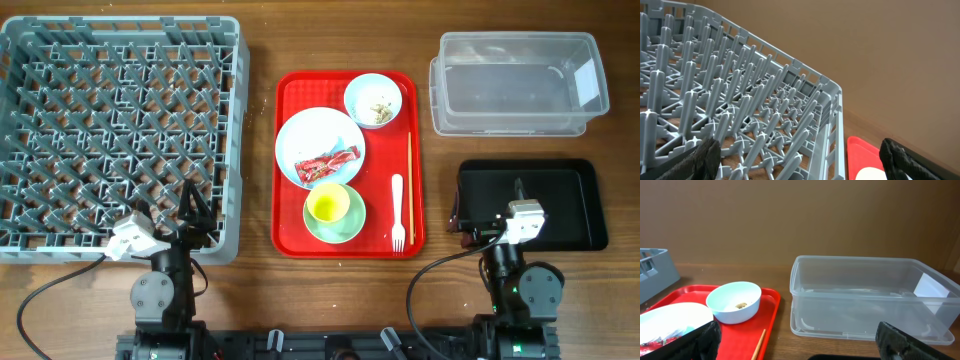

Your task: Sort waste into correct bins and load items into the dishwasher rack

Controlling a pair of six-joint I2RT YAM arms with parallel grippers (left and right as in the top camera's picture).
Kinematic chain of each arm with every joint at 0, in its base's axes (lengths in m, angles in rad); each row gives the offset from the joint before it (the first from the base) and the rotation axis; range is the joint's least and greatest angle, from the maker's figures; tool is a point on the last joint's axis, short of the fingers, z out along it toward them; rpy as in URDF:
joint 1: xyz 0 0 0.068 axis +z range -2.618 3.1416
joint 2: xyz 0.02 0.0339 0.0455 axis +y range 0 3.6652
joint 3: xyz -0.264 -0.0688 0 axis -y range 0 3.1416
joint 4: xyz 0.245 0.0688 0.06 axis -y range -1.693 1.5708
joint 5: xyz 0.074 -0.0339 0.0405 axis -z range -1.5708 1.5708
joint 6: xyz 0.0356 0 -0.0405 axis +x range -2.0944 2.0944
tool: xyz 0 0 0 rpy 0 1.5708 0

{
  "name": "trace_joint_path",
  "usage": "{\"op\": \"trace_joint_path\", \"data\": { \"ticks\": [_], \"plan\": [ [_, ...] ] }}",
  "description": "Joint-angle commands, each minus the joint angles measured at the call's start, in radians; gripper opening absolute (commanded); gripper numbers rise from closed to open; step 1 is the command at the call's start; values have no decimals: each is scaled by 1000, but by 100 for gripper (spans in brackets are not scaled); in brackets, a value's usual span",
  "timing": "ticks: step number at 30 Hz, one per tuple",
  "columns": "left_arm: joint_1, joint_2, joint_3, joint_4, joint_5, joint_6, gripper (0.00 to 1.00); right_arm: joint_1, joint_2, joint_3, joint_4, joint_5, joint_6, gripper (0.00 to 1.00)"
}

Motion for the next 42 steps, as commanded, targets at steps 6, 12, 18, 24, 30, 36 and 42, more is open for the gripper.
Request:
{"op": "trace_joint_path", "data": {
  "ticks": [6, 12, 18, 24, 30, 36, 42],
  "plan": [
    [6, -8, -4, 0, -14, 8, 100, -5, -13, -8, 5, 17, -19, 100],
    [6, -8, -4, 0, -14, 8, 100, -5, -13, -8, 5, 17, -19, 100],
    [6, -8, -4, 0, -14, 8, 100, -5, -13, -8, 5, 17, -19, 100],
    [6, -7, -4, 0, -14, 8, 100, -5, -13, -8, 5, 17, -18, 100],
    [6, -7, -4, 0, -14, 8, 100, -5, -13, -8, 21, -116, 282, 100],
    [6, -7, -4, 0, -13, 8, 100, -5, -13, -8, 310, -284, 555, 100],
    [6, -7, -4, 0, -14, 8, 100, -5, -1, 74, 462, -267, 470, 100]
  ]
}}
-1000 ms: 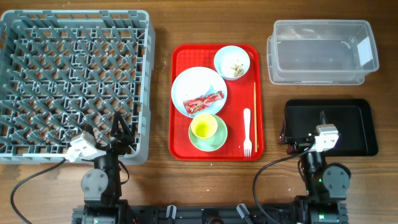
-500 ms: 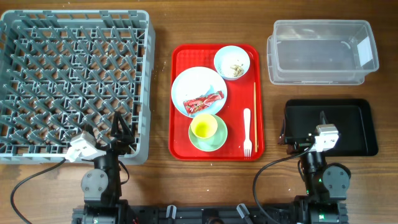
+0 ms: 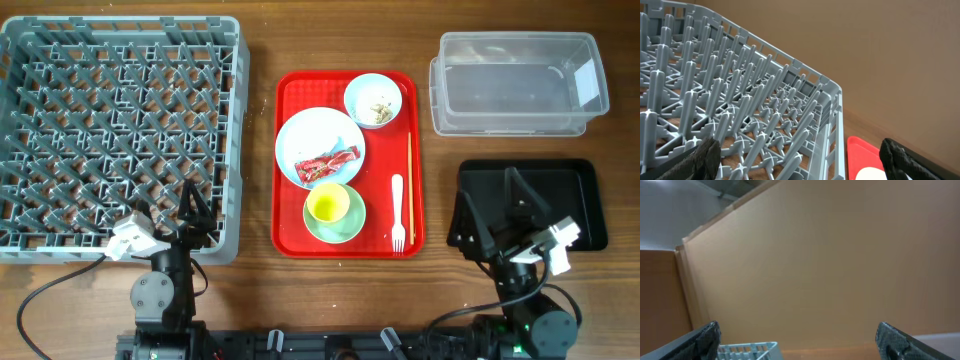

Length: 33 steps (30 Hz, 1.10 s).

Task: Sort waste into correct bins and load items into the dishwasher rack
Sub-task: 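Reach the right gripper to the blue plate and grasp the white napkin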

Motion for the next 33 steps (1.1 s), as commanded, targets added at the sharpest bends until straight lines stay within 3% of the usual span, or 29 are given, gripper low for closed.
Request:
{"op": "trace_joint_path", "data": {
  "ticks": [1, 5, 9, 13, 17, 20, 24, 27, 29, 32, 33],
  "plan": [
    [6, -7, -4, 0, -13, 8, 100, -5, 16, 84, -24, -20, -55, 100],
    [6, -7, -4, 0, -13, 8, 100, -5, 133, 255, -199, -9, -178, 100],
    [6, -7, -4, 0, -13, 8, 100, -5, 367, 541, -463, -2, -327, 100],
    [6, -7, -4, 0, -13, 8, 100, -5, 686, 936, -887, -81, -447, 100],
    [6, -7, -4, 0, -13, 8, 100, -1, 950, 1288, -1228, -212, -461, 100],
    [6, -7, -4, 0, -13, 8, 100, -1, 1059, 1382, -1300, -423, -401, 100],
    [6, -7, -4, 0, -13, 8, 100, -1, 1184, 1379, -1310, -448, -174, 100],
    [6, -7, -4, 0, -13, 8, 100, 22, 1271, 1379, -1294, -502, -161, 100],
    [6, -7, -4, 0, -13, 8, 100, 98, 1336, 1398, -1305, -446, -164, 99],
    [6, -7, -4, 0, -13, 8, 100, 250, 1422, 1511, -1436, -143, -198, 100],
    [6, -7, -4, 0, -13, 8, 100, 358, 1499, 1635, -1563, 74, -229, 100]
  ]
}}
